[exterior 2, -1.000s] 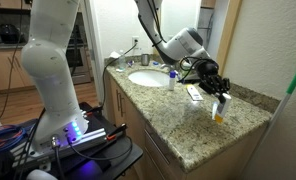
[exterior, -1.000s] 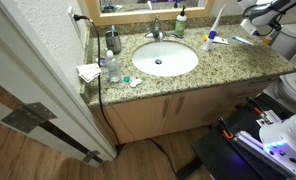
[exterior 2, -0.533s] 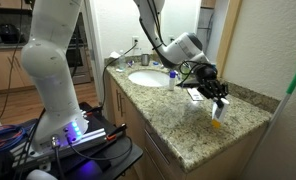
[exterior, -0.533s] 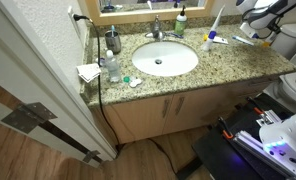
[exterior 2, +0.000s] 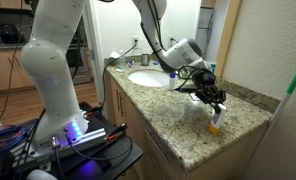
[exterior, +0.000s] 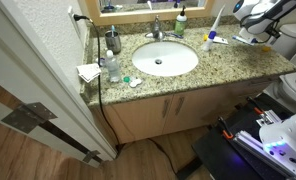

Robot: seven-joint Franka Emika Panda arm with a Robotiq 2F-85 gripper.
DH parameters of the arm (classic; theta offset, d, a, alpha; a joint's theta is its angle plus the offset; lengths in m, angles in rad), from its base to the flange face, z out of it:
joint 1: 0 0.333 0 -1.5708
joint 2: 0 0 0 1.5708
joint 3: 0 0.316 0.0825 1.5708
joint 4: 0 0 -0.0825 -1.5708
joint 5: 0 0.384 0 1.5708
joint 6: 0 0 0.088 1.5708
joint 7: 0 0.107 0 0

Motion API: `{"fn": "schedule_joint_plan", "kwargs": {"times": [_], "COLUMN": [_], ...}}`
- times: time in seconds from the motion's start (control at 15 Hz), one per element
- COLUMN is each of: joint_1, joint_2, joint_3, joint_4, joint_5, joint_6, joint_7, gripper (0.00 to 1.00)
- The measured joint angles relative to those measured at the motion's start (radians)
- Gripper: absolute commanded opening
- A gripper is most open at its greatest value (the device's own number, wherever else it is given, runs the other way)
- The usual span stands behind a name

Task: Place the white and yellow bottle upside down on the right side of the counter

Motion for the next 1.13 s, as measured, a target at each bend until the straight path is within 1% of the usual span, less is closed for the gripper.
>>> {"fn": "schedule_joint_plan", "kwargs": {"times": [0.07,0.13,0.2,0.6,0.73,1.13], "joint_1": [0.000,0.000,0.000,0.000,0.000,0.000], "joint_2": [0.000,0.000,0.000,0.000,0.000,-0.002], "joint_3": [0.000,0.000,0.000,0.005,0.007,0.013], "joint_4": [0.000,0.000,0.000,0.002,0.005,0.014], "joint_5": [0.000,0.000,0.000,0.003,0.003,0.033], "joint_6": [0.000,0.000,0.000,0.000,0.000,0.000], "joint_7": [0.000,0.000,0.000,0.000,0.000,-0.019], "gripper": [0.48,0.49,0.55,0.96,1.00,1.00]}}
